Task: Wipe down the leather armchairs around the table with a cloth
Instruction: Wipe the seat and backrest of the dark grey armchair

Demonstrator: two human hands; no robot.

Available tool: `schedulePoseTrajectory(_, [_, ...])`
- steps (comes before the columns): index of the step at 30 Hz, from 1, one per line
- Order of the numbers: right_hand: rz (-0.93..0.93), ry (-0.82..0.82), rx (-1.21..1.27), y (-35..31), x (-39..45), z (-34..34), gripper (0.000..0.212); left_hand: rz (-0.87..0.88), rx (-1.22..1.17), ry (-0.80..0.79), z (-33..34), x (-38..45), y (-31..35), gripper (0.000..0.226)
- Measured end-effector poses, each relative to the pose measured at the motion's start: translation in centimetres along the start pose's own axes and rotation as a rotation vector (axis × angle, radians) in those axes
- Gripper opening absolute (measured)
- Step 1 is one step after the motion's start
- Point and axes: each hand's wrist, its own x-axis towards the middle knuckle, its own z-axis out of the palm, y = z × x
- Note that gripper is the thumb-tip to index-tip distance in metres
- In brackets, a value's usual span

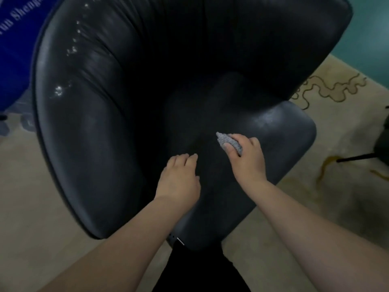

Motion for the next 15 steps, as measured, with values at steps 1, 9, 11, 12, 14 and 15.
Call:
schedulePoseTrajectory(1, [0.014,0.008,0.011,-0.1,-0.2,-0.5,0.033,0.027,0.048,0.005,-0.7,0.0,0.3,0.058])
schedulePoseTrajectory(9, [0.028,0.009,0.102,-3.4,-2.7,-2.8,0.033,0.205,0.447,-0.053,-7.7,-0.3,-0.9,0.040])
schedulePoseTrajectory(11, [0.018,0.025,0.108,-4.5,-3.4,-2.8,0.033,0.270,0.479,-0.092,-9.5,-0.7,-2.0,0.045])
schedulePoseTrajectory(12, [0.012,0.033,0.109,-5.2,-3.7,-2.6,0.034,0.302,0.493,-0.098,-10.4,-0.8,-2.7,0.047])
schedulePoseTrajectory(14, [0.033,0.048,0.108,-6.8,-4.1,-1.9,0.034,0.364,0.510,-0.095,-12.2,-0.8,-4.2,0.048])
schedulePoseTrajectory(15, [0.056,0.059,0.110,-7.6,-4.2,-1.4,0.034,0.392,0.509,-0.092,-13.2,-0.8,-5.1,0.048])
